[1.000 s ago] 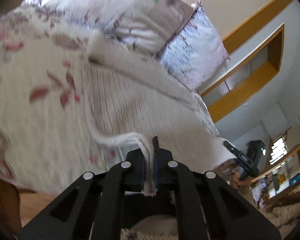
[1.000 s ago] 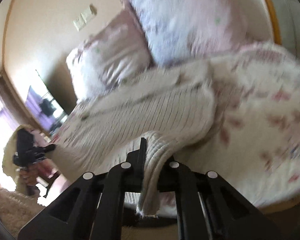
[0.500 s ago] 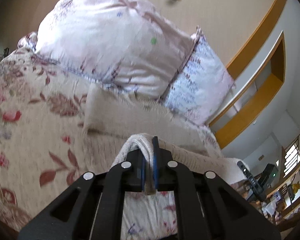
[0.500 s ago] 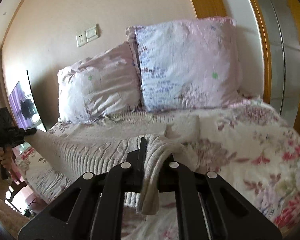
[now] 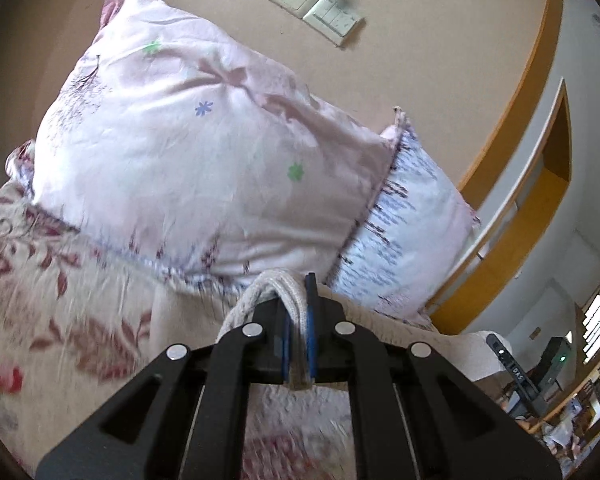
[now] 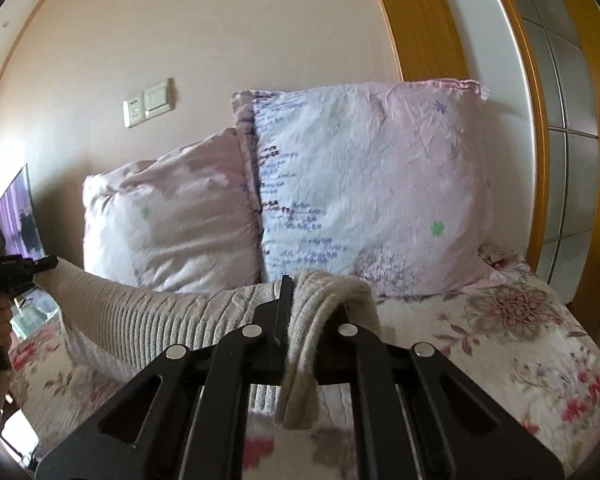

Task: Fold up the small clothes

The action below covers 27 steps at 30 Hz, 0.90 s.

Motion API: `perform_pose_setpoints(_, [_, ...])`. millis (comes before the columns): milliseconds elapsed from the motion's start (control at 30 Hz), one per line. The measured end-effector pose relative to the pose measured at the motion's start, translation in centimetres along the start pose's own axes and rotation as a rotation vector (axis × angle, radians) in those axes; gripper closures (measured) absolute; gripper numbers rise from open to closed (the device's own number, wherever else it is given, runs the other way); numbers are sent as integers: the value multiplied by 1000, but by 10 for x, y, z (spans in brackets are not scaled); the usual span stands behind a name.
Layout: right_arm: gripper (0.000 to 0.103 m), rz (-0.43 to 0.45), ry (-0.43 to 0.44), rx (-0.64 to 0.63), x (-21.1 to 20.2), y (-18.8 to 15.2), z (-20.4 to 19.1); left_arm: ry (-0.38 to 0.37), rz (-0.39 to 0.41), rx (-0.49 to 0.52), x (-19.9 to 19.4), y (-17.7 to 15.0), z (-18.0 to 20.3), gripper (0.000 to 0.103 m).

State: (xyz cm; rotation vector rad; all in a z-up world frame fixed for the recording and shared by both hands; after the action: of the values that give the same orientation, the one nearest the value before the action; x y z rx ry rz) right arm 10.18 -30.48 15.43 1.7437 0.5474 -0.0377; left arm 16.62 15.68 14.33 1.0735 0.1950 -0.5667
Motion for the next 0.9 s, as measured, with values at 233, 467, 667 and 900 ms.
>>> perform_pose_setpoints(233, [96, -257, -50, 251, 103, -42, 59, 110, -212, -64, 99, -26, -39, 97])
perform_pose_setpoints(467, [96, -290, -40, 382, 135, -63, 83, 104, -240, -149, 131, -31, -63, 97])
perform_pose_setpoints(667, [75, -362, -41, 575, 170, -69, 110, 124, -315, -290, 164, -35, -82, 92])
perform_pose_setpoints(900, [41, -228, -31, 551, 149, -49, 110, 81, -241, -360, 149, -25, -90, 53])
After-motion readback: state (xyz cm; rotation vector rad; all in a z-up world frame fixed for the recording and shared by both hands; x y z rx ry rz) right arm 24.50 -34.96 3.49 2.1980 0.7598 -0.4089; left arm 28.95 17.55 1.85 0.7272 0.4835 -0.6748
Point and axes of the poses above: each gripper's, at about its wrist camera, not at the fingertips, and x roughly the way its jaws point, z to its right, y to its top, the point moved 1 cm from there along x, roughly the way its jaws point, and after that the axes turned 8 degrees about y, right-handed, at the moved point
